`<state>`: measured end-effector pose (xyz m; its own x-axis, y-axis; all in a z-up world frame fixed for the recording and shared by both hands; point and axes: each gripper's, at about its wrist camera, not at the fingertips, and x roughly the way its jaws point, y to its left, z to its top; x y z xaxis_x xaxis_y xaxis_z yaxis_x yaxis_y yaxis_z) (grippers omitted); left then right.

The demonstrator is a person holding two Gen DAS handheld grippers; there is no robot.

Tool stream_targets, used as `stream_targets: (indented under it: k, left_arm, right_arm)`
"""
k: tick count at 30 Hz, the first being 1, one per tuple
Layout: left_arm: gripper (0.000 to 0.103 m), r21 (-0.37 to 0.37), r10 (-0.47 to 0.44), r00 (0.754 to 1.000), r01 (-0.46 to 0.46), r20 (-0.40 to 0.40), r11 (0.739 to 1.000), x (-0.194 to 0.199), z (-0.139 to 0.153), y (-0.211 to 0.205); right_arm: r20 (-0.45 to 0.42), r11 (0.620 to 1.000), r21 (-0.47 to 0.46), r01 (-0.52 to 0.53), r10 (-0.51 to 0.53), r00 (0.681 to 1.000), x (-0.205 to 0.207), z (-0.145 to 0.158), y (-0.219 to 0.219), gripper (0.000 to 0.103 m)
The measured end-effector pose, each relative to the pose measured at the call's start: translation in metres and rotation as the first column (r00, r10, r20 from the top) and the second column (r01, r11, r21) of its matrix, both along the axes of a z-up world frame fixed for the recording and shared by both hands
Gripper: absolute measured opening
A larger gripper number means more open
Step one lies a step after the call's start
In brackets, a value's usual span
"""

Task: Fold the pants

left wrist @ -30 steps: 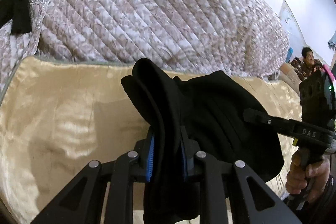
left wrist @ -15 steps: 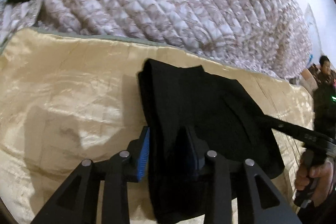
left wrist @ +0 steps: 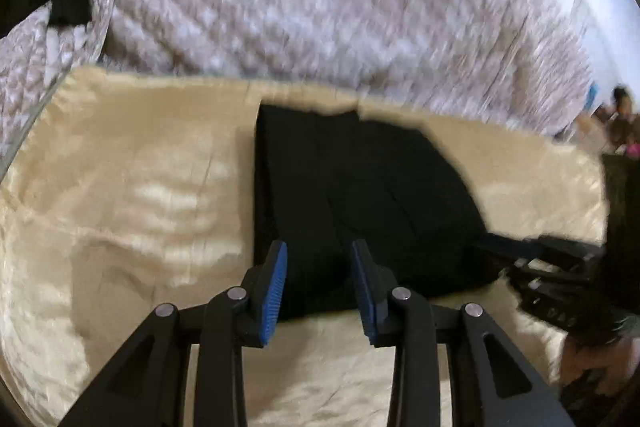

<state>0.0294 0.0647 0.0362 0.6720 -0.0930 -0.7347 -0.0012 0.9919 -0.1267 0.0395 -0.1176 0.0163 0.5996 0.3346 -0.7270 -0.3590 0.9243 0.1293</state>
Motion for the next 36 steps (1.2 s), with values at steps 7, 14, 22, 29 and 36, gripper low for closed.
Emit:
stream_targets:
  k: [7,14,22,29,36]
  left_arm:
    - [0.036,-0.008,0.0,1.0,0.0,-0.004,1.0,0.0,0.0,0.004]
    - [0.036,0.052,0.009,1.0,-0.01,0.023,0.999,-0.001,0.005,0.003]
    - [0.036,0.099,0.029,0.999,-0.033,0.044,0.995,-0.004,0.012,0.004]
    - [0.036,0.093,-0.003,0.997,-0.003,0.074,0.996,-0.009,0.019,-0.005]
    - [0.036,0.098,-0.032,0.997,0.025,0.068,0.995,-0.012,0.017,-0.012]
  right_arm:
    - [0.011,1.0,-0.007,0.019,-0.019,1.0,-0.002,0.001,-0.006,0.026]
    - [0.054,1.0,0.015,-0.012,0.011,0.998,-0.007,0.014,-0.002,0.026]
    - [0.05,1.0,0.03,0.004,-0.006,0.999,-0.004,0.015,-0.006,0.026]
    - [0.042,0.999,0.032,0.012,-0.013,0.999,-0.001,0.012,-0.004,0.026]
    - [0.036,0.999,0.041,-0.002,0.001,0.999,-0.005,0.011,-0.001,0.026]
